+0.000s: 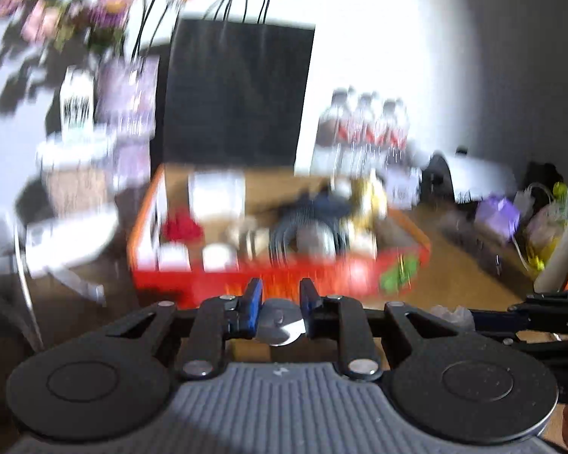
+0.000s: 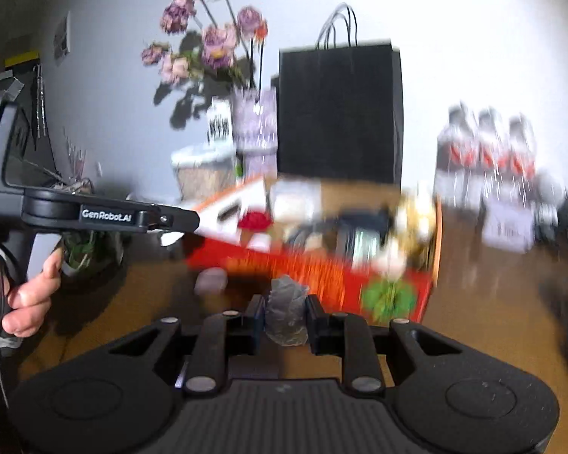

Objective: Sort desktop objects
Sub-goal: 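Carry the cap and clear plastic into the box and open both tools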

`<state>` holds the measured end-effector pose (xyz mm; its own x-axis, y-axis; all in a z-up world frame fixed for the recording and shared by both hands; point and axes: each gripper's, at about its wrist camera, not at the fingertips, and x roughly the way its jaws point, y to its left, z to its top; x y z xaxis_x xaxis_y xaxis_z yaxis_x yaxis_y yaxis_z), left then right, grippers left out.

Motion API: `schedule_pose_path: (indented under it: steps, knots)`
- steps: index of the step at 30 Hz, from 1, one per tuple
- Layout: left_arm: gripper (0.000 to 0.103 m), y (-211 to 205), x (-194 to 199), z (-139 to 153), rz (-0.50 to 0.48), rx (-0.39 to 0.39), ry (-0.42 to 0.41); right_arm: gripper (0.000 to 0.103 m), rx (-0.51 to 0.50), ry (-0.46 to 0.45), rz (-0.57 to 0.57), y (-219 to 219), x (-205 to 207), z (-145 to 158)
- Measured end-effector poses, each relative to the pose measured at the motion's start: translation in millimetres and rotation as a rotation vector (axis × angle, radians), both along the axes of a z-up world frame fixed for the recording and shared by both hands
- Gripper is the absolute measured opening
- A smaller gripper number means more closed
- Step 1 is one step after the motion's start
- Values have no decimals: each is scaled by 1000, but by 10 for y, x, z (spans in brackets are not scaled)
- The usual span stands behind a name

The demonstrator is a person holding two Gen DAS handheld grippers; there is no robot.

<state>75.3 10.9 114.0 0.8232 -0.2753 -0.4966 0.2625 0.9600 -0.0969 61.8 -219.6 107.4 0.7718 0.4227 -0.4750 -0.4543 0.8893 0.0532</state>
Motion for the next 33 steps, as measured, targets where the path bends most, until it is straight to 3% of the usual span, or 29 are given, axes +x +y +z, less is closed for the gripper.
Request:
schedule_pose_path:
  steps: [3, 6, 11, 12, 13, 15, 18, 21, 24, 26, 30, 33]
  knots:
    - [22, -7, 501, 256, -43, 20, -11, 22, -66, 0, -18, 126, 647, 200]
    - [22, -123, 1120, 297, -69, 74, 38, 22, -66, 97, -24, 306, 1467, 278]
    - [22, -200, 2197, -142, -53, 183, 226, 22, -43, 370, -61, 599, 2668, -70]
    - [18, -179, 2369, -260, -27, 193, 269, 22, -62, 412, -60, 658, 2821, -188]
    - [9, -152, 2510, -363, -2, 199, 307, 22, -87, 437, -73, 708, 2944, -299]
    - [11, -91, 2675, -500, 3, 175, 359, 22, -108, 466, -101, 761, 3073, -473]
    - [15, 17, 2690, -552, 16, 131, 351, 27, -72, 447, -117, 771, 3051, -544]
    - [41, 69, 2583, -493, 6, 122, 309, 33, -62, 367, -151, 751, 2882, -391]
    - [48, 89, 2464, -321, 11, 136, 254, 48, -71, 273, -165, 719, 2631, -124]
    - [61, 132, 2329, -152, 12, 122, 220, 51, -58, 230, -161, 656, 2410, 29]
    - [62, 165, 1837, 133, 22, 113, 150, 61, -39, 149, -159, 486, 1772, 240]
    - [80, 199, 1240, 271, -4, 85, 81, 68, 6, 130, -143, 278, 1192, 199]
